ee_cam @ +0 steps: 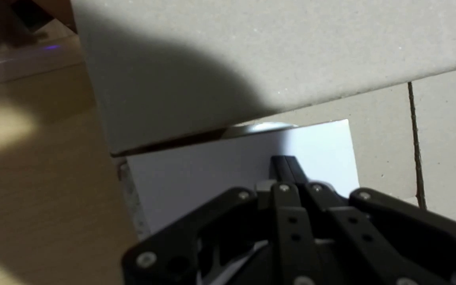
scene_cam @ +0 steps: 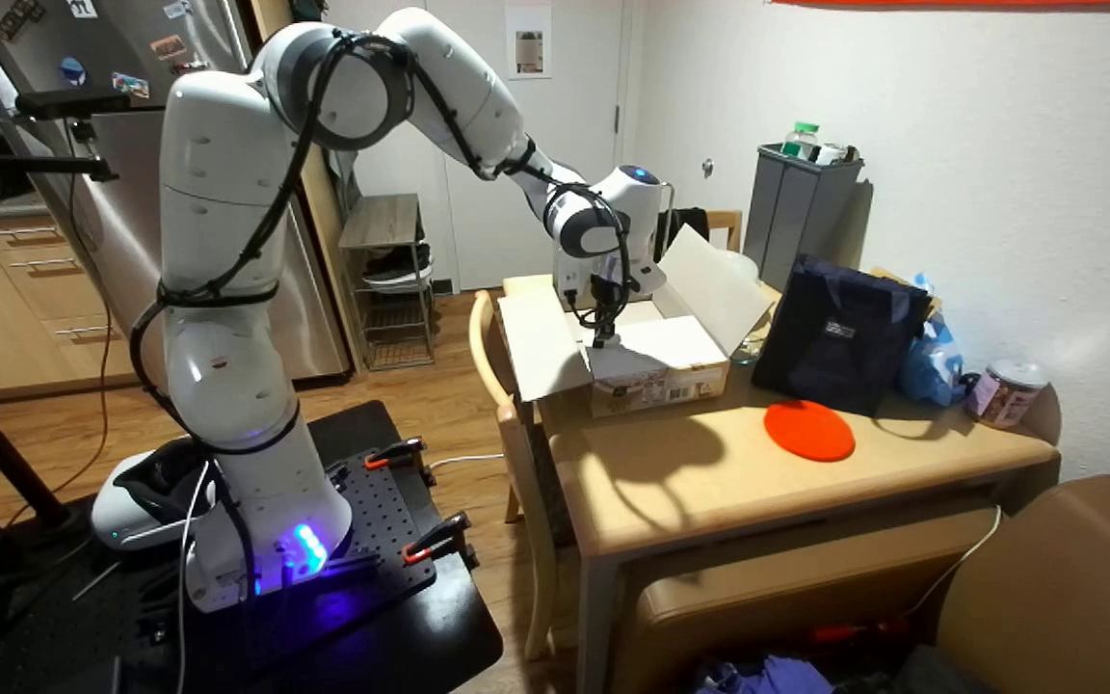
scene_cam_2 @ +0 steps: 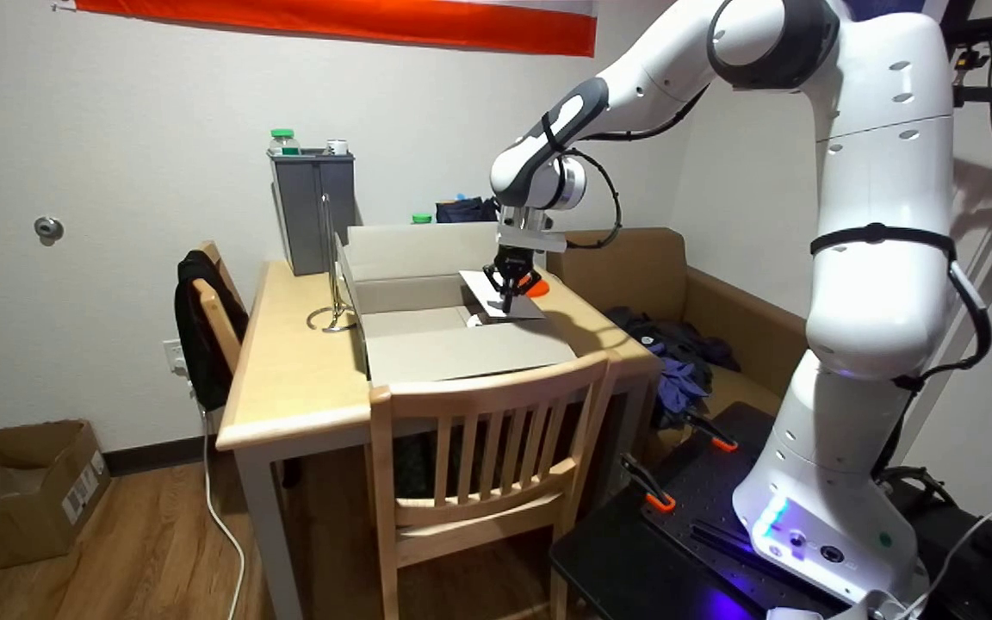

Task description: Close three flaps of the box

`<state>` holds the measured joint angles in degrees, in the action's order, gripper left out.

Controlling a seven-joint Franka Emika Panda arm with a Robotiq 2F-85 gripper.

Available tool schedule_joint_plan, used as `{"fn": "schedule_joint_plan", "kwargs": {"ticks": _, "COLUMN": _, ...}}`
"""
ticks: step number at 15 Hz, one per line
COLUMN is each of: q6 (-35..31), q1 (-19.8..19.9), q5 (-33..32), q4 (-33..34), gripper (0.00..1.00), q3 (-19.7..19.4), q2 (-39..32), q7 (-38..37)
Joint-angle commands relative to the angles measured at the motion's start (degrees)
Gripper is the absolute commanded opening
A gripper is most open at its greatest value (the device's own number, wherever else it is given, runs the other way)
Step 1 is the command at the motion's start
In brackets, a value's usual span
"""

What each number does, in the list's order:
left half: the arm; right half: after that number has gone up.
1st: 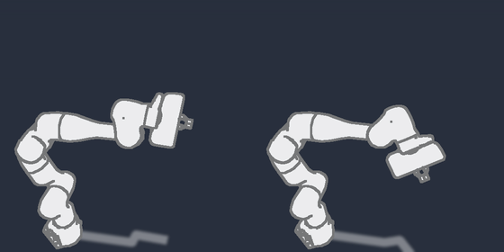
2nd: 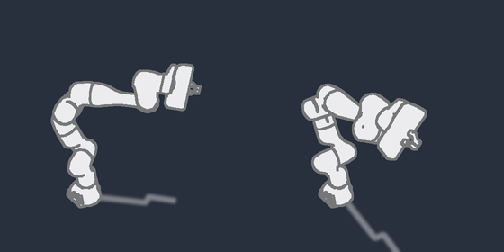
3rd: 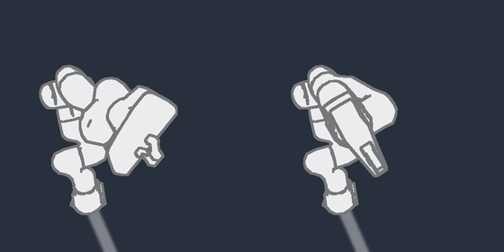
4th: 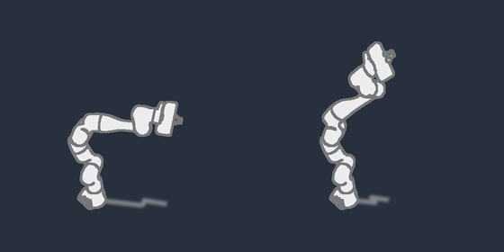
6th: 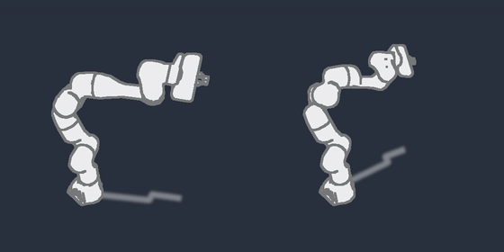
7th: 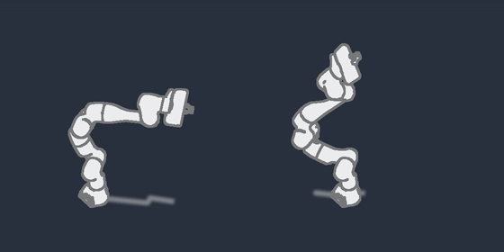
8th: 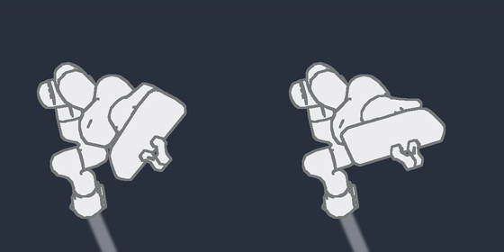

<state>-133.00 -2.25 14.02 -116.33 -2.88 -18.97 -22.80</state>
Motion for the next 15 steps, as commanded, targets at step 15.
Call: {"fn": "schedule_joint_plan", "kwargs": {"ticks": 15, "q6": 8.8, "q1": 1.6, "q5": -0.8, "q4": 10.1, "gripper": 0.00, "q3": -0.5, "q2": -10.7, "q7": -0.2}}
